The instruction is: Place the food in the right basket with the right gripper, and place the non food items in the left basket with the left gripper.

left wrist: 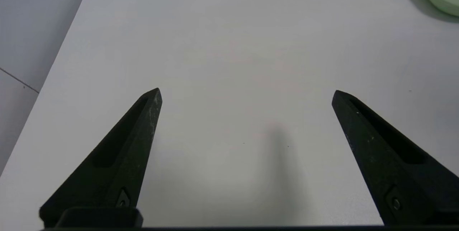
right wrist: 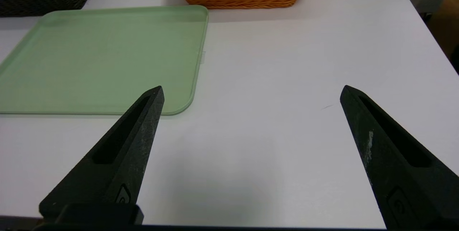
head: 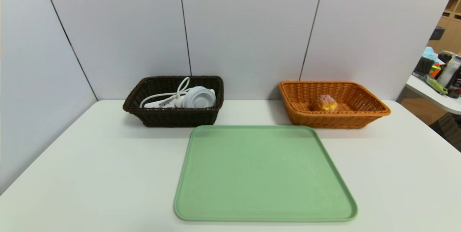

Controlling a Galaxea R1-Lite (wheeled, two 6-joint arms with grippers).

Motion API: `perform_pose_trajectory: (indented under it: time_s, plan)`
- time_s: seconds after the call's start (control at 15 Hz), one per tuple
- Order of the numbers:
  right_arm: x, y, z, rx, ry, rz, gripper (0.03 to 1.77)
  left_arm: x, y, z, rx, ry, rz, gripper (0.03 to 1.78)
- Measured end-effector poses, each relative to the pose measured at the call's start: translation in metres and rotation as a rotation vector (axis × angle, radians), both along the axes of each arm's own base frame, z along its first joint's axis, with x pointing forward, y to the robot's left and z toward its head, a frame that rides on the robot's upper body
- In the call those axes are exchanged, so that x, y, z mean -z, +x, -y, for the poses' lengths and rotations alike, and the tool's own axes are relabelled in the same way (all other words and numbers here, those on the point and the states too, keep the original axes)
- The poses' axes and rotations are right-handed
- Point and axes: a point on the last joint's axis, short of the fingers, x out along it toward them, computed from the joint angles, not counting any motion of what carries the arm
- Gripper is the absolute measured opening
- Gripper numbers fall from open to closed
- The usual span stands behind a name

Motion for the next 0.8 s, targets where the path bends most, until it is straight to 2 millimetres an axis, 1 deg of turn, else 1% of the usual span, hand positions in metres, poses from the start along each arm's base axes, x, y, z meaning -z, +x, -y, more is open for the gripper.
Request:
perform_pose_trajectory:
  time_s: [0.13,0.33,0.47,0.8]
  plan:
    - [0.004,-0.003,0.0,0.02,-0.002,0.0,1.69,0.004,-0.001,0.0,0.0,-0.003,0.005,1.69]
    - [0.011,-0.014,-0.002,0.046,0.0,0.01,1.69,0.006,-0.002,0.0,0.0,-0.004,0.019,1.69]
    - [0.016,-0.02,-0.003,0.034,0.005,0.034,1.69,0.006,-0.003,0.0,0.001,-0.006,0.029,1.69]
    - [0.041,-0.033,-0.006,-0.008,-0.012,0.097,1.69,0.007,-0.005,0.0,-0.001,-0.026,0.049,1.69]
